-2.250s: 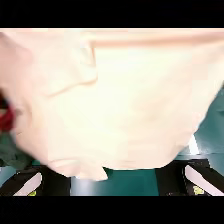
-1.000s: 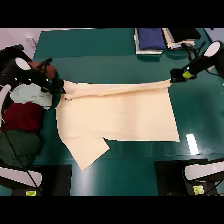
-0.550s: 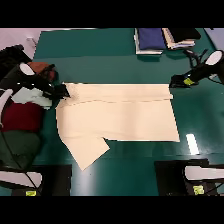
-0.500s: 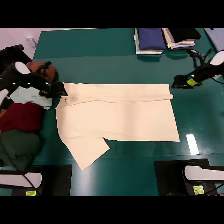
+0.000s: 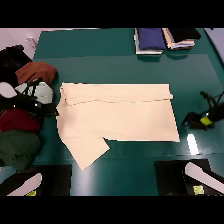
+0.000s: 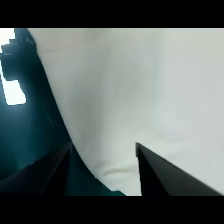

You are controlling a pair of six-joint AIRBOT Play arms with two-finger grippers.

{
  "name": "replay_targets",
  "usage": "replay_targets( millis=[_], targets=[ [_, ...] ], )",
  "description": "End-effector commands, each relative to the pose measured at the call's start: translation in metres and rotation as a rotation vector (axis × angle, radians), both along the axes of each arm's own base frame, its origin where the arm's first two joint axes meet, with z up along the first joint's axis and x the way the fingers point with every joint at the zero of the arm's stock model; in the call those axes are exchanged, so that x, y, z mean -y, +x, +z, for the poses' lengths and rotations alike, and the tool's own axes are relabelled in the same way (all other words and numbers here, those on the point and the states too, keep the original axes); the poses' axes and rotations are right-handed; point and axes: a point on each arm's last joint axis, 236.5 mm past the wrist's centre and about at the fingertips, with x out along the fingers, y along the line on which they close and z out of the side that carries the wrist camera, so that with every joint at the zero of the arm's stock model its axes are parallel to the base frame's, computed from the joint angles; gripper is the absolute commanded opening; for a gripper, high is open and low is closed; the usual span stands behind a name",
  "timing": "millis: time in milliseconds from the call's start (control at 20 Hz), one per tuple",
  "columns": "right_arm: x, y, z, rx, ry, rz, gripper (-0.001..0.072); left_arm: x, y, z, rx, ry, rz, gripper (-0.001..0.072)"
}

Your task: Fold the shirts.

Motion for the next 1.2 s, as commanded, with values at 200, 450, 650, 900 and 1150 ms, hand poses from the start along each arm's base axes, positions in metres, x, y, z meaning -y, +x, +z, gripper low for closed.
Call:
replay_targets(
  millis=[200,450,650,900,1150],
  targets=[
    [-0.053,-0.032,-0.037,-0.047,0.105,0.027,0.0433,0.004,-0.024,-0.014,-0.034,-0.019,0.008,0.0472],
    [-0.063,-0.029,-0.027,-0.053,0.048,0.226,0.0016,-0.006,-0.048,-0.017,-0.095,0.032,0.000,0.0472],
    [-0.060,-0.008,-0.009,-0.006,0.006,0.290,0.0015,0.004,-0.095,-0.032,-0.139,-0.014,0.085,0.0473],
    [-0.066,0.007,0.000,0.039,-0.014,0.335,0.0015,0.041,-0.120,-0.059,-0.191,-0.188,0.164,0.0472],
    [-0.074,0.007,-0.001,0.043,-0.015,0.373,0.0015,0.053,-0.128,-0.078,-0.208,-0.246,0.214,0.0472]
  ],
)
